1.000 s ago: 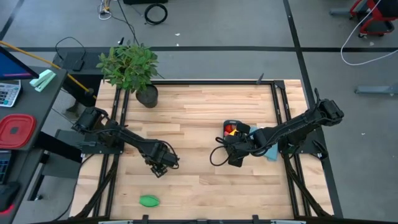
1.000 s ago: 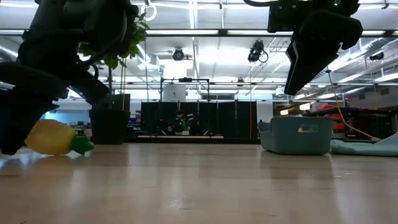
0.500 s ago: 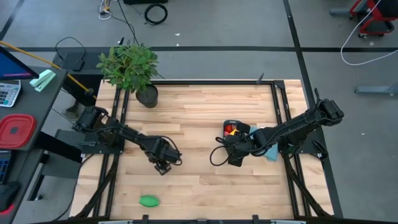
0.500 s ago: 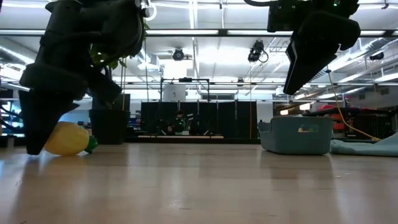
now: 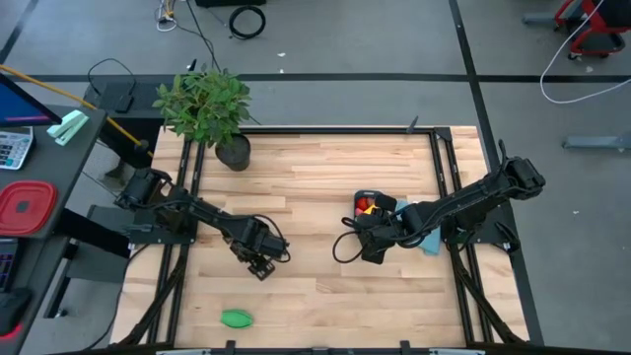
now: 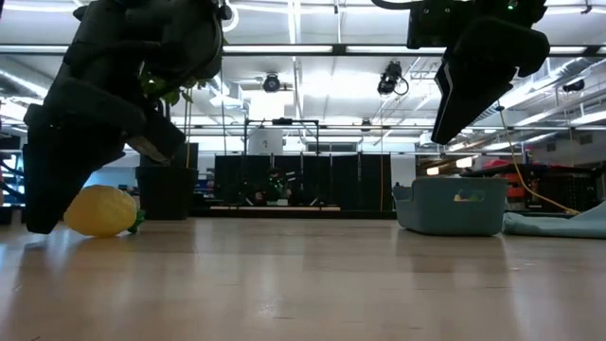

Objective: Pick and placing Produce into tupperware
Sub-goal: Put the yellow pineapple into the blue bin

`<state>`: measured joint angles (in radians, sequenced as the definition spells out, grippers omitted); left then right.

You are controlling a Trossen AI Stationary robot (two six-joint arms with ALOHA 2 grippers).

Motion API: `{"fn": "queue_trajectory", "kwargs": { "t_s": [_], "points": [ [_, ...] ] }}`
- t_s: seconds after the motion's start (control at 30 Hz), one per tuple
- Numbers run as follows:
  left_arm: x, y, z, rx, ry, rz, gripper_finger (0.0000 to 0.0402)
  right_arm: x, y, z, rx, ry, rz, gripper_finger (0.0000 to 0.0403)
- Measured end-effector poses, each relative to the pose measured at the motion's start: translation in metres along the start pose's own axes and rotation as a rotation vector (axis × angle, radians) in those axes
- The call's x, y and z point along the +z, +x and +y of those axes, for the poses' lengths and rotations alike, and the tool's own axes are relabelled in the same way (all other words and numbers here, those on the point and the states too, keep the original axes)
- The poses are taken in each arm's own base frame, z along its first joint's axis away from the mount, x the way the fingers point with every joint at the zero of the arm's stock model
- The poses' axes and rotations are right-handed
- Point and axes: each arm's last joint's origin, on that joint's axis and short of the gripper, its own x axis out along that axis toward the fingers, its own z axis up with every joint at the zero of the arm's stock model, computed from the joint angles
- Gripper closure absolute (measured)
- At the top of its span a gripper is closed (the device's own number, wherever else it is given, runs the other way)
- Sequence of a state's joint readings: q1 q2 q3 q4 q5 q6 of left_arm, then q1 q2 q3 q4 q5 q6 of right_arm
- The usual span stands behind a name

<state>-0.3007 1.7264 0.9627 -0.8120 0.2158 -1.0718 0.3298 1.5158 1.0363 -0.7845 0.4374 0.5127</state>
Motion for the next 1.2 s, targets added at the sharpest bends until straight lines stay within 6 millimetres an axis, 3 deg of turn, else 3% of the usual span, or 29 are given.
{"fn": "queue_trajectory", "kwargs": {
  "t_s": [0.3,0.57,0.83,1.2],
  "points": [
    [0.012,-0.003,0.004,-0.026,-0.213,-0.011,0.0182,0.000,0.000,0.000,0.000,-0.019,0.000,0.0208],
    [0.027,-0.006,0.002,-0.132,-0.268,-0.044,0.0182,0.000,0.000,0.000,0.000,-0.026,0.000,0.0208],
    [0.041,-0.012,-0.008,-0.315,-0.156,-0.058,0.0180,0.000,0.000,0.000,0.000,-0.045,0.000,0.0208],
    [0.047,-0.013,-0.006,-0.316,-0.173,-0.106,0.0194,0.000,0.000,0.000,0.001,-0.051,-0.004,0.0208]
  ]
}}
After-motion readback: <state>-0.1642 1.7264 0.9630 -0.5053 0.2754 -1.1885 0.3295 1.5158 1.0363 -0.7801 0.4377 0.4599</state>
